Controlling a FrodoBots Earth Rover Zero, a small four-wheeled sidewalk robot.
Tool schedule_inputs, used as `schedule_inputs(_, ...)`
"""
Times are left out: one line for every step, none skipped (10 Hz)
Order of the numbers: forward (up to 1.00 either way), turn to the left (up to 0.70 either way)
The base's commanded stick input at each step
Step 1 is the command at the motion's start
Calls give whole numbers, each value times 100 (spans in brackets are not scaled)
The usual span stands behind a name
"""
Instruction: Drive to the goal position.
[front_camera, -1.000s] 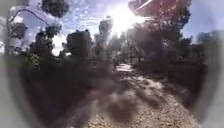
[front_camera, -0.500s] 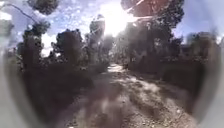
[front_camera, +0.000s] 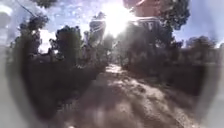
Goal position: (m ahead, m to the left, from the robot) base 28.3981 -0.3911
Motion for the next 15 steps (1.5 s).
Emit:
schedule_inputs(70, 0)
schedule_inputs(70, 0)
schedule_inputs(70, 0)
schedule_inputs(70, 0)
schedule_inputs(70, 0)
schedule_inputs(70, 0)
schedule_inputs(70, 0)
schedule_inputs(70, 0)
schedule_inputs(70, 0)
schedule_inputs(70, 0)
schedule_inputs(70, 0)
schedule_inputs(70, 0)
schedule_inputs(70, 0)
schedule_inputs(70, 0)
schedule_inputs(70, 0)
